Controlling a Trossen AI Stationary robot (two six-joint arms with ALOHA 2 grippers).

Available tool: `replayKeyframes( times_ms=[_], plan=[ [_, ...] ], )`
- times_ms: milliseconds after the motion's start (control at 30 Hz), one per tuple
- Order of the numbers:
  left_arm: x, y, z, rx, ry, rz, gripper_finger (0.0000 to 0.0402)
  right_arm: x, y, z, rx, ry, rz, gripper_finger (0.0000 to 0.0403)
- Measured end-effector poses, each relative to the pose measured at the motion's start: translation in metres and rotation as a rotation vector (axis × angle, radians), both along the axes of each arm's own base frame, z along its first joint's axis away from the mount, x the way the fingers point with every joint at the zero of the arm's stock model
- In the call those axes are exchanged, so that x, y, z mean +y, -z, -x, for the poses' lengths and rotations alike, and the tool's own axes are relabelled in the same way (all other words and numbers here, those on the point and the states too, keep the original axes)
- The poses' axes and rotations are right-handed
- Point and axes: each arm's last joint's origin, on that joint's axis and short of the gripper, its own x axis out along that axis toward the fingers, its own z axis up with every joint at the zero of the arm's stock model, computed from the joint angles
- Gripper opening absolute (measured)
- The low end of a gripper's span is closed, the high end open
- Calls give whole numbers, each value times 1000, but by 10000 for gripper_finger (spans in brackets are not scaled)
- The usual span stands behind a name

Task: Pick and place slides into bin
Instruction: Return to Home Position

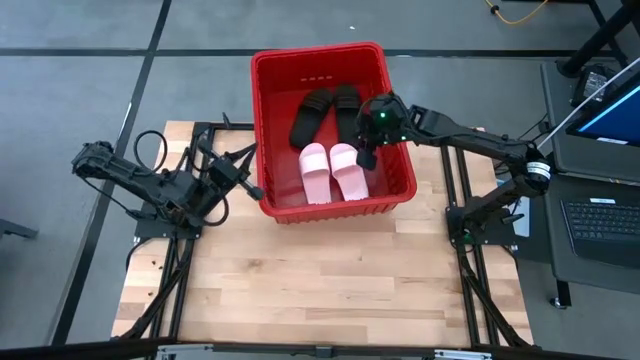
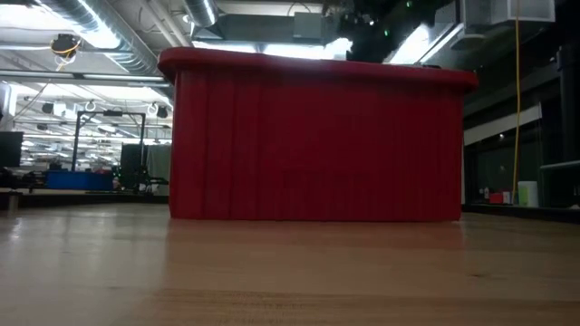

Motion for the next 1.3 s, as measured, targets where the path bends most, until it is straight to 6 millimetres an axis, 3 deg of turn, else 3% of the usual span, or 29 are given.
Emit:
replayKeyframes(
  times_ms=[67,333,533,767,1033,1133,1300],
  plan=[
    [-4,-2,5,-9,30,3,1,4,-16,0,21,7,58,14],
    [-18,-17,39,-128,186,82,1,40,-80,-3,-37,0,163,6],
    [-24,-6,61,-88,310,121,1,78,-97,-6,-128,-64,117,4],
    [-25,30,78,-48,448,310,2,134,-71,-17,-118,-35,66,2],
    [-38,82,80,-26,502,374,1,206,-3,-28,-303,-152,-90,2],
    [-45,96,83,-20,576,405,2,224,7,-25,-393,-193,-134,2],
    [-47,101,91,-44,691,420,1,240,8,-21,-436,-186,-166,3]
  ],
)
